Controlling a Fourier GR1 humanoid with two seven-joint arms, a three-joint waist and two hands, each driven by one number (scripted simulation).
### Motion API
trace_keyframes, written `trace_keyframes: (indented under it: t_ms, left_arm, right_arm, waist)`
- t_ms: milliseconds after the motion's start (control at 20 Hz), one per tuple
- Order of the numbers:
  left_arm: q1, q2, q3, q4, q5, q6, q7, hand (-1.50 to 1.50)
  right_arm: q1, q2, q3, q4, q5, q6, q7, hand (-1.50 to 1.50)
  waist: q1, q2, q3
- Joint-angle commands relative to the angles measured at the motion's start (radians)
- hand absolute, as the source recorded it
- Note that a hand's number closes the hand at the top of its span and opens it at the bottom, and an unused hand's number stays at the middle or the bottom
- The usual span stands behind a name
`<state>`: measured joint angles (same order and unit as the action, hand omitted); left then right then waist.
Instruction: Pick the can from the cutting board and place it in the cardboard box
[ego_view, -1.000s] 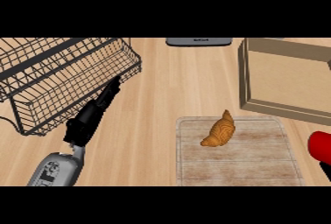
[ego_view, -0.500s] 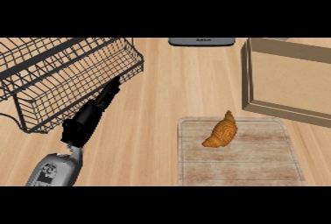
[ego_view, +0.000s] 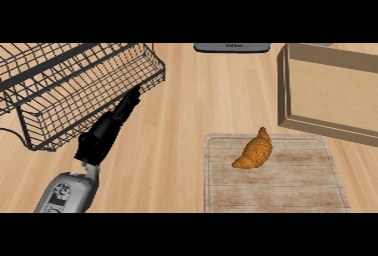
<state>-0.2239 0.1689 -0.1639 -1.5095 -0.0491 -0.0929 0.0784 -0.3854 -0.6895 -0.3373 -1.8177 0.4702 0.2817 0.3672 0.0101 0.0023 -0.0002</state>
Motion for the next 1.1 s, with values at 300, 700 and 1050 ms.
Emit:
trace_keyframes:
  t_ms: [300,700,1050]
  left_arm:
    - [0.051,0.004,0.006,-0.053,-0.014,-0.039,-0.007,0.00]
    - [-0.016,-0.003,0.055,-0.037,0.008,-0.062,0.042,0.00]
    - [0.020,-0.078,-0.030,-0.065,-0.072,0.001,0.045,0.00]
  right_arm:
    - [-0.256,-0.023,0.074,0.482,0.174,-0.149,-0.153,1.50]
    - [-0.296,0.046,0.166,0.720,0.316,-0.269,-0.239,1.50]
    - [-0.354,0.111,0.065,1.012,0.235,-0.317,-0.295,-1.50]
  waist:
    - [0.015,0.002,0.000]
    - [0.007,0.002,0.000]
    - [0.012,0.003,0.002]
